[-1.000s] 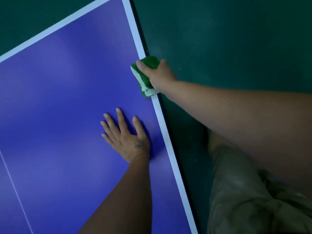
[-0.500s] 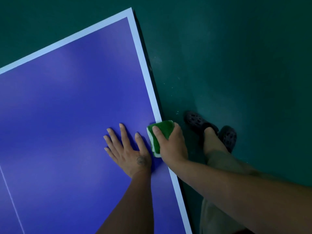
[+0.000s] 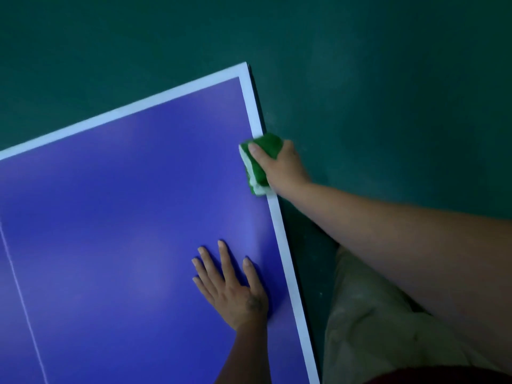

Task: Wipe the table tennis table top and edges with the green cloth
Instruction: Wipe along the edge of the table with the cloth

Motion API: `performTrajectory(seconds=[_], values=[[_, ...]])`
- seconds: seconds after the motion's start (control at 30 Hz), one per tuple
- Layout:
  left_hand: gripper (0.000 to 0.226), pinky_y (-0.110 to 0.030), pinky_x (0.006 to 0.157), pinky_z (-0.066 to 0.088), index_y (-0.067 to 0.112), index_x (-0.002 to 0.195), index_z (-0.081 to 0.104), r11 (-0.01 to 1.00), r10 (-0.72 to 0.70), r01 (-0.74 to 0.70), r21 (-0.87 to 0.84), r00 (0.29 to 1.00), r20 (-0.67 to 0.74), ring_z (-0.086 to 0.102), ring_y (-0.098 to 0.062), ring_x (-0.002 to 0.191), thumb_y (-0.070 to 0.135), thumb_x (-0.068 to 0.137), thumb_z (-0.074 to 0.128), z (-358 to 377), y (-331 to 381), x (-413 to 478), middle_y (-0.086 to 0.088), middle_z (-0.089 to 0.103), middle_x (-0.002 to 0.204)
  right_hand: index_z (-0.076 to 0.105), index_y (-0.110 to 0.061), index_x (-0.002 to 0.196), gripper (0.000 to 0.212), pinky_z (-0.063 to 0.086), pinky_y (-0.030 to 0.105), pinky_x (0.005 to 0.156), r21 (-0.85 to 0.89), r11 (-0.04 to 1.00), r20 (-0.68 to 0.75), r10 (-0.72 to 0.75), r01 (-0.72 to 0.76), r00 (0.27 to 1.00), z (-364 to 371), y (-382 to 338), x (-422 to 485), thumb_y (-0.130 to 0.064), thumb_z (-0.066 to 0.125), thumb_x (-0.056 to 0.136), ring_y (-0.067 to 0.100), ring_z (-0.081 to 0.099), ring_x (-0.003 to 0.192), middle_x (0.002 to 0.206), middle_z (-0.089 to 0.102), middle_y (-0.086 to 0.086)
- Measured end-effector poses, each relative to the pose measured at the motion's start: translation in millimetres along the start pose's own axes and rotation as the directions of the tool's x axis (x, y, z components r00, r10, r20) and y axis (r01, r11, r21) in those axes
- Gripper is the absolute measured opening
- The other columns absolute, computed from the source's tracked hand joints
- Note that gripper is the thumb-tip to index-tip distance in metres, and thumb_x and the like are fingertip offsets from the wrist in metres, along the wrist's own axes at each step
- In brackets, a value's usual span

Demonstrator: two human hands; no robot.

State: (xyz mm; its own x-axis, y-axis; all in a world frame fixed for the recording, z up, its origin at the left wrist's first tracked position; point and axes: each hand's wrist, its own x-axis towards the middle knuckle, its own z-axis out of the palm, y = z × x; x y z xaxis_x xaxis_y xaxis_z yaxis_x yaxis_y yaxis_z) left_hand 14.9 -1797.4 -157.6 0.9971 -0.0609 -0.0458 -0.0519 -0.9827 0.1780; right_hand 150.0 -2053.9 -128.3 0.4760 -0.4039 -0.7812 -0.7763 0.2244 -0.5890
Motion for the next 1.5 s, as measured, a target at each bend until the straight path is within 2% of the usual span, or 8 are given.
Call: performTrajectory(seconds=[0.27,0.43,0.67,0.83,0.97,1.23,1.43,1.5], values=[[0.057,-0.066,0.128,0.023,0.017,0.159,0.053,0.987,-0.06,0.06,-0.152,0.998,0.007,0.027,-0.038,0.163,0.036,0.105,0.05,-5.7,19.9,68.3,-0.013,0.033,0.175,0.035,-0.023,0.16,0.08,0.045,0.041,0.109,-0.106,0.985,0.106,0.145,-0.134,0.984,-2.1,74.3,-69.6,-0.064,0.066,0.098,0.03,0.055,0.138,0.157,0.046,0.005],[0.067,-0.058,0.133,0.007,0.034,0.17,0.033,0.966,-0.253,0.25,-0.067,0.967,-0.027,0.011,-0.031,0.168,0.06,0.109,0.045,2.7,70.9,218.3,-0.005,0.018,0.181,0.04,-0.014,0.152,0.08,0.046,0.044,0.111,-0.083,0.99,-0.004,0.118,-0.118,0.993,9.7,31.2,-43.6,-0.066,0.066,0.097,0.033,0.053,0.137,0.15,0.049,0.009],[0.08,-0.059,0.133,-0.001,0.044,0.171,0.013,0.737,-0.676,0.672,-0.077,0.728,-0.112,0.0,-0.031,0.168,0.08,0.099,0.015,36.7,142.4,347.7,0.0,0.005,0.182,0.042,-0.008,0.148,0.082,0.044,0.05,0.115,0.024,1.0,-0.103,0.013,-0.011,0.995,6.2,-73.9,50.4,-0.067,0.067,0.097,0.036,0.051,0.14,0.155,0.049,0.013],[0.088,-0.055,0.133,0.001,0.044,0.171,0.017,0.722,-0.686,0.691,-0.031,0.709,-0.167,0.004,-0.028,0.168,0.081,0.092,0.003,36.0,151.0,349.5,0.003,0.01,0.182,0.047,-0.007,0.144,0.081,0.05,0.049,0.111,0.096,0.995,-0.093,0.046,-0.038,0.995,-3.5,-118.2,96.2,-0.064,0.074,0.093,0.035,0.059,0.133,0.148,0.056,0.013],[0.077,-0.054,0.134,0.004,0.039,0.172,0.02,0.704,-0.703,0.71,0.005,0.698,-0.135,0.007,-0.029,0.168,0.075,0.103,0.019,26.1,162.0,347.3,0.0,0.012,0.182,0.049,-0.015,0.14,0.07,0.048,0.033,0.103,0.096,0.995,-0.081,0.049,-0.041,0.995,-4.7,-90.5,58.0,-0.048,0.084,0.09,0.026,0.06,0.122,0.135,0.056,0.004],[0.071,-0.051,0.135,0.001,0.036,0.173,0.014,0.7,-0.708,0.713,0.046,0.701,-0.083,0.003,-0.028,0.168,0.067,0.111,0.025,19.4,166.5,346.0,0.0,0.006,0.182,0.047,-0.018,0.146,0.068,0.051,0.045,0.11,0.037,0.987,-0.052,0.16,-0.158,0.986,-1.2,-67.7,41.7,-0.049,0.079,0.094,0.027,0.061,0.124,0.136,0.059,0.006],[0.069,-0.052,0.135,0.004,0.034,0.173,0.021,0.72,-0.688,0.694,0.022,0.717,-0.112,0.006,-0.028,0.168,0.065,0.111,0.027,19.6,166.2,345.4,-0.001,0.011,0.182,0.051,-0.032,0.129,0.049,0.057,0.024,0.092,0.032,0.999,0.022,0.028,-0.029,0.999,-25.8,-111.9,96.4,-0.043,0.083,0.094,0.007,0.067,0.103,0.115,0.067,-0.013],[0.066,-0.052,0.135,0.005,0.033,0.172,0.025,0.722,-0.684,0.692,0.01,0.716,-0.136,0.009,-0.029,0.168,0.062,0.112,0.027,20.7,166.1,344.3,-0.002,0.015,0.181,0.054,-0.034,0.131,0.048,0.061,0.035,0.095,0.002,1.0,0.076,-0.004,0.004,0.997,-40.2,-120.2,110.1,-0.043,0.083,0.094,0.007,0.067,0.108,0.118,0.065,-0.017]])
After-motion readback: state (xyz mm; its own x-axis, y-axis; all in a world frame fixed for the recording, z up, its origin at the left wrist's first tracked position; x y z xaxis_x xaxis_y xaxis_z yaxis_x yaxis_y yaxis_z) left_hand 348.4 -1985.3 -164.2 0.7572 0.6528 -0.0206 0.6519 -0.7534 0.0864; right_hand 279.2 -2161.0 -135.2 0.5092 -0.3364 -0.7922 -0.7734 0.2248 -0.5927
